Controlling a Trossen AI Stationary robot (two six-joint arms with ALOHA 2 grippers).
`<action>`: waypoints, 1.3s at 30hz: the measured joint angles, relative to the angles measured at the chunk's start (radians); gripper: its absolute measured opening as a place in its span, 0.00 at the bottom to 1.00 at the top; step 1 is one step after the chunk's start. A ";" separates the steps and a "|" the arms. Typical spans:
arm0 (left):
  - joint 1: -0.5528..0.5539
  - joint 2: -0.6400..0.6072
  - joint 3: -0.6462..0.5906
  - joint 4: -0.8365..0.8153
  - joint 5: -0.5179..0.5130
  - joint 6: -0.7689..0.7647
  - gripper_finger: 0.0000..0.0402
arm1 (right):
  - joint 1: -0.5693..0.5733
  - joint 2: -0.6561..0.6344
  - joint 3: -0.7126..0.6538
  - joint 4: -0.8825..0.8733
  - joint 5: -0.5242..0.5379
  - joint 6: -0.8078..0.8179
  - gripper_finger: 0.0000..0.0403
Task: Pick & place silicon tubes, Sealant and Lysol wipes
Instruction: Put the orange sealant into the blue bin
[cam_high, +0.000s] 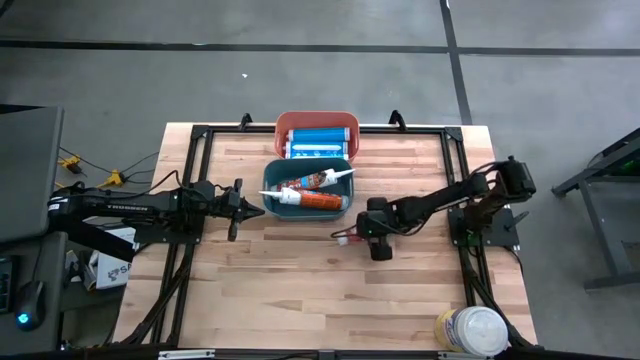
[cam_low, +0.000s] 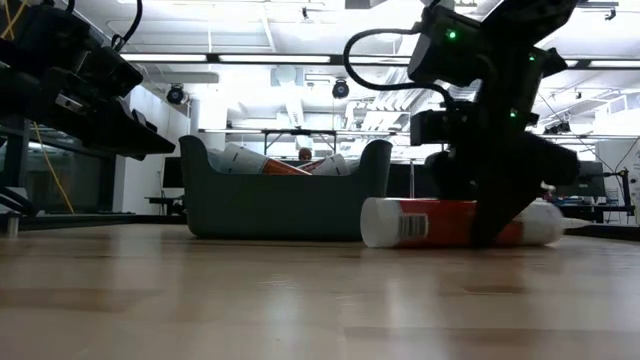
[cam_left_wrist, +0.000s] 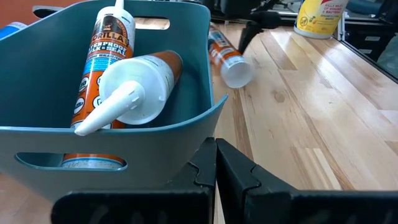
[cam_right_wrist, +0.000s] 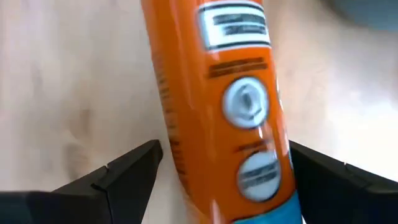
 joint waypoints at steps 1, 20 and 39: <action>0.000 0.000 0.000 0.000 0.000 0.000 0.00 | 0.008 0.000 0.000 0.002 -0.010 0.026 0.80; 0.000 0.000 0.000 0.000 0.000 0.000 0.00 | 0.163 0.046 0.004 0.031 -0.050 0.115 0.80; 0.000 0.000 0.000 0.000 0.000 0.000 0.00 | 0.176 0.058 0.005 -0.035 -0.022 0.108 0.72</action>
